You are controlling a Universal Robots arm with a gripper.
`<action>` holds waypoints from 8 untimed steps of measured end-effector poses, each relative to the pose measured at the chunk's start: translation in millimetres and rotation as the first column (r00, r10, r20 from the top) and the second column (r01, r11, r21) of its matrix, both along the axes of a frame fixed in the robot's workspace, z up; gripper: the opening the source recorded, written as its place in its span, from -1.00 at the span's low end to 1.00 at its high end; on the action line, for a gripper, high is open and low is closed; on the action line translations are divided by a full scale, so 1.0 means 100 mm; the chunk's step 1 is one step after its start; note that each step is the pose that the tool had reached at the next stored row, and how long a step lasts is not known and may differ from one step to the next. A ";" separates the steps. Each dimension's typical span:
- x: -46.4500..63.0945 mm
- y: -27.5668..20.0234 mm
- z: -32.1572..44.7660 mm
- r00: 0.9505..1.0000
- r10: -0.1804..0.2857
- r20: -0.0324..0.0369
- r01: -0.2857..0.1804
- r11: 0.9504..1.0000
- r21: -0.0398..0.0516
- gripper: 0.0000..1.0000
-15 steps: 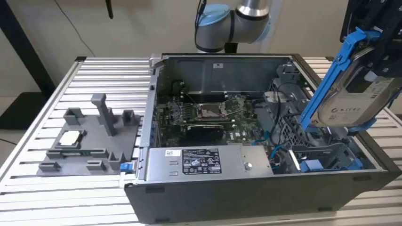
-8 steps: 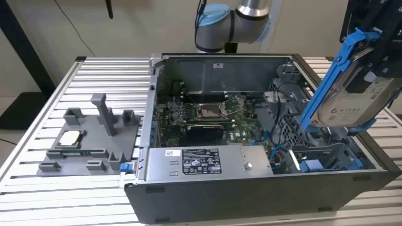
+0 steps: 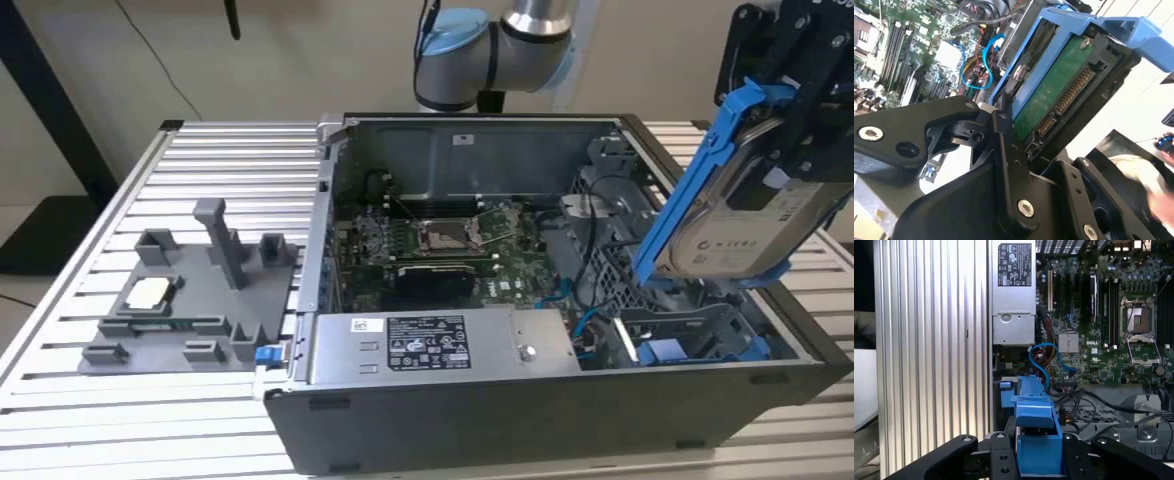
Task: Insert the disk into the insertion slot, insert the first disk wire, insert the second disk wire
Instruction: 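Insert the disk into the insertion slot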
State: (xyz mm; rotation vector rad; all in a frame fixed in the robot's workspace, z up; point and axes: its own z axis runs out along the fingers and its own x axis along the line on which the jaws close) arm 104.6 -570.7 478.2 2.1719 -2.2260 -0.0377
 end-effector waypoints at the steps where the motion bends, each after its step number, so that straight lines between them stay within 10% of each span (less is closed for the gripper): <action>1: 0.00 0.000 -0.007 1.000 0.000 0.000 0.000 1.000 0.000 -0.35; 8: 0.00 0.000 -0.028 1.000 0.000 0.000 0.000 1.000 0.000 -0.35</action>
